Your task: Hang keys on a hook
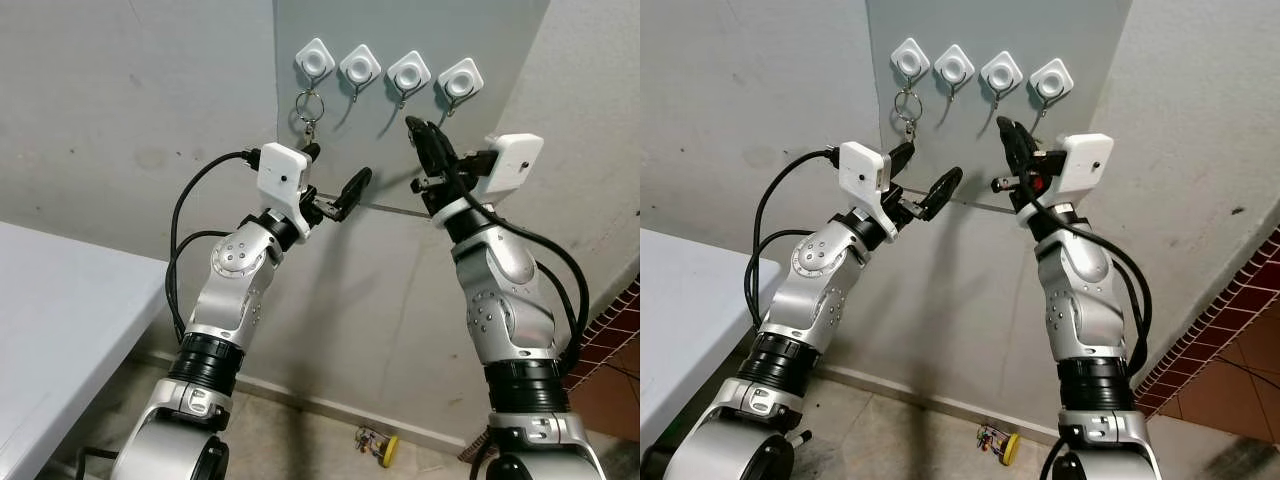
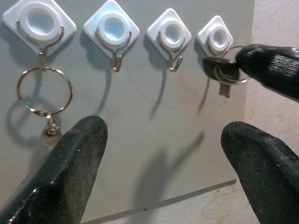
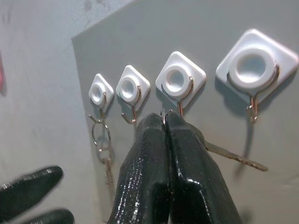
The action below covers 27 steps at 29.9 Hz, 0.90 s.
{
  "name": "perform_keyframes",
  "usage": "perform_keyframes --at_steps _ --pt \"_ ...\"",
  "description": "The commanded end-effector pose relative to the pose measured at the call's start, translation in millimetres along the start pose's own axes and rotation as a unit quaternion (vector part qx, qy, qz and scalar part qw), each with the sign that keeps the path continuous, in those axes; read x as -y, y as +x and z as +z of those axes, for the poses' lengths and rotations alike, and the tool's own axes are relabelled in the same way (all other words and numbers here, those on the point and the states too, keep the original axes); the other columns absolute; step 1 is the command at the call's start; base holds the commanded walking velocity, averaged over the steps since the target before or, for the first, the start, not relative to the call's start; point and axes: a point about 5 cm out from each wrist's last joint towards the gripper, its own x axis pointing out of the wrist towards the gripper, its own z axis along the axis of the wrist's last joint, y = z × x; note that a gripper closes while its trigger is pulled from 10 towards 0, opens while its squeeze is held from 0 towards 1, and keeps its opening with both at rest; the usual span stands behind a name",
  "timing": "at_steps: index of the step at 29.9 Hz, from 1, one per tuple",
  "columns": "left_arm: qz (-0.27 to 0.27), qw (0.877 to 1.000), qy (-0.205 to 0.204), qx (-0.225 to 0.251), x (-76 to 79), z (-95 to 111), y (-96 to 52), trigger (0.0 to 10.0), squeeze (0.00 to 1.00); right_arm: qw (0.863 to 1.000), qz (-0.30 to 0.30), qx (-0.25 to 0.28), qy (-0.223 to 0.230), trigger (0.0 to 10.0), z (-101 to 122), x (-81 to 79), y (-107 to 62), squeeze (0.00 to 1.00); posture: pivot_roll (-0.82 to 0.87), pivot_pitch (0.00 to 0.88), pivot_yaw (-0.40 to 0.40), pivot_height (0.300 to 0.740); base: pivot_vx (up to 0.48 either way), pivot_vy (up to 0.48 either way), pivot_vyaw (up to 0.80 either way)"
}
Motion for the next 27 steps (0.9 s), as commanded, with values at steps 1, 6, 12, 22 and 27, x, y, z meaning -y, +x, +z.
perform_keyframes --at_steps 1,6,12,22,27 --pt "-0.013 1.000 0.011 0.015 2.2 12 5.4 10.0 0.00 1.000 0.010 0.002 0.018 10.0 4 -1.2 5.5 0.00 -0.03 0.000 -0.017 0.732 0.000 0.000 0.00" --pt "-0.013 1.000 0.012 0.019 1.5 14 6.3 10.0 0.00 0.999 0.029 -0.017 0.041 10.0 0 -2.4 8.1 0.00 -0.02 0.000 -0.023 0.732 0.000 0.000 0.00" --pt "-0.011 1.000 0.012 0.021 1.5 16 6.0 10.0 0.00 0.996 0.029 -0.027 0.073 10.0 -4 -0.7 11.3 0.00 -0.02 0.000 -0.028 0.732 0.000 0.000 0.00" --pt "-0.012 1.000 0.011 0.019 3.0 15 4.6 10.0 0.00 0.994 0.030 -0.024 0.107 10.0 -1 3.7 22.3 0.00 -0.01 0.000 -0.031 0.732 0.000 0.000 0.00" --pt "-0.011 1.000 0.010 0.016 3.4 15 3.7 10.0 0.00 0.993 0.031 -0.017 0.114 10.0 3 6.5 27.4 0.00 0.00 0.000 -0.033 0.732 0.000 0.000 0.00"
